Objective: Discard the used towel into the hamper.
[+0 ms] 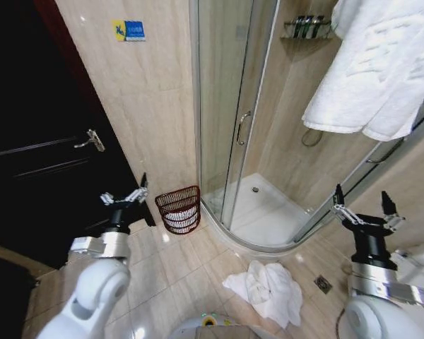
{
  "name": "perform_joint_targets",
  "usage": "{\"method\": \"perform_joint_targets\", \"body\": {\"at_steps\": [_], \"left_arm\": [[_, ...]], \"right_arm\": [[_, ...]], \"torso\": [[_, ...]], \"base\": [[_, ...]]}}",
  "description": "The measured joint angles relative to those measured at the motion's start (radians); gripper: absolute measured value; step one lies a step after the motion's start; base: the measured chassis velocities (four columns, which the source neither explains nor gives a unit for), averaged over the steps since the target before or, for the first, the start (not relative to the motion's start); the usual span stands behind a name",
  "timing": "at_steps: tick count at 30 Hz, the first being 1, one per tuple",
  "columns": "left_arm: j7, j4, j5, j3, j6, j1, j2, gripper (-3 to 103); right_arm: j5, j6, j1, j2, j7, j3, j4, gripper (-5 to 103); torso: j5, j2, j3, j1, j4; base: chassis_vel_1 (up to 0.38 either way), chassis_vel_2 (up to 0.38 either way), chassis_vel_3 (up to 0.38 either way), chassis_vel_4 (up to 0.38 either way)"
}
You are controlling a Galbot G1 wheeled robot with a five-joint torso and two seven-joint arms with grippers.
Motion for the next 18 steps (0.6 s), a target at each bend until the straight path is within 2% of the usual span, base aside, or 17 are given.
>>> {"method": "perform_joint_targets", "body": {"at_steps": [2,3,5,6,7,9,10,11,13,14,15,16,18], "left_arm": [[0.010,0.028,0.019,-0.061,0.002,0.022,-0.002,100],[0.010,0.028,0.019,-0.061,0.002,0.022,-0.002,100],[0.039,0.044,0.041,-0.128,0.009,0.084,-0.016,100],[0.039,0.044,0.041,-0.128,0.009,0.084,-0.016,100],[0.058,0.039,0.036,-0.153,0.030,0.119,-0.021,100],[0.111,0.009,-0.007,-0.205,0.098,0.193,-0.025,100],[0.164,-0.009,-0.033,-0.238,0.142,0.222,-0.025,100],[0.164,-0.009,-0.033,-0.238,0.142,0.222,-0.025,100],[0.309,-0.071,-0.113,-0.336,0.273,0.278,-0.043,100],[0.350,-0.111,-0.164,-0.383,0.348,0.296,-0.063,100],[0.350,-0.111,-0.164,-0.383,0.348,0.296,-0.063,100],[0.360,-0.150,-0.215,-0.410,0.399,0.307,-0.094,100],[0.369,-0.205,-0.248,-0.442,0.464,0.329,-0.172,100]], "right_arm": [[0.006,0.000,0.000,-0.002,0.000,0.000,-0.001,100],[0.006,0.000,0.000,-0.002,0.000,0.000,-0.001,100],[0.016,-0.004,0.001,-0.011,0.000,0.003,-0.004,100],[0.016,-0.004,0.001,-0.011,0.000,0.003,-0.004,100],[0.022,-0.009,0.002,-0.016,0.000,0.007,-0.004,100],[0.037,-0.018,0.003,-0.024,0.000,0.019,-0.004,100],[0.043,-0.021,0.004,-0.028,0.001,0.023,-0.006,100],[0.043,-0.021,0.004,-0.028,0.001,0.023,-0.006,100],[0.054,-0.028,0.012,-0.038,0.001,0.025,-0.013,100],[0.060,-0.031,0.016,-0.041,0.001,0.024,-0.017,100],[0.060,-0.031,0.016,-0.041,0.001,0.024,-0.017,100],[0.067,-0.034,0.021,-0.042,0.001,0.023,-0.021,100],[0.077,-0.038,0.030,-0.042,0.002,0.020,-0.029,100]], "torso": [[-0.0002,0.000,0.000,0.000,0.0003],[-0.0002,0.000,0.000,0.000,0.0003],[-0.0003,0.000,0.000,0.000,0.0004],[-0.0003,0.000,0.000,0.000,0.0004],[-0.0003,0.000,0.000,0.000,0.0003],[-0.0003,0.000,0.000,0.000,0.0009],[-0.0003,0.000,0.000,0.000,0.0006],[-0.0003,0.000,0.000,0.000,0.0006],[-0.0001,0.000,0.000,0.000,0.0002],[0.0001,0.000,0.000,0.000,0.0004],[0.0001,0.000,0.000,0.000,0.0004],[-0.0001,0.000,0.000,0.000,0.0004],[0.0003,0.000,0.000,0.000,0.0002]], "base": [[0.000,0.000,0.000,0.000],[0.000,0.000,0.000,0.000],[0.000,0.000,0.000,0.000],[0.000,0.000,0.000,0.000],[0.000,0.000,0.000,0.000],[0.000,0.000,0.000,0.000],[0.000,0.000,0.000,0.000],[0.000,0.000,0.000,0.000],[0.000,0.000,0.000,0.000],[0.000,0.000,0.000,0.000],[0.000,0.000,0.000,0.000],[0.000,0.000,0.000,0.000],[0.000,0.000,0.000,0.000]]}}
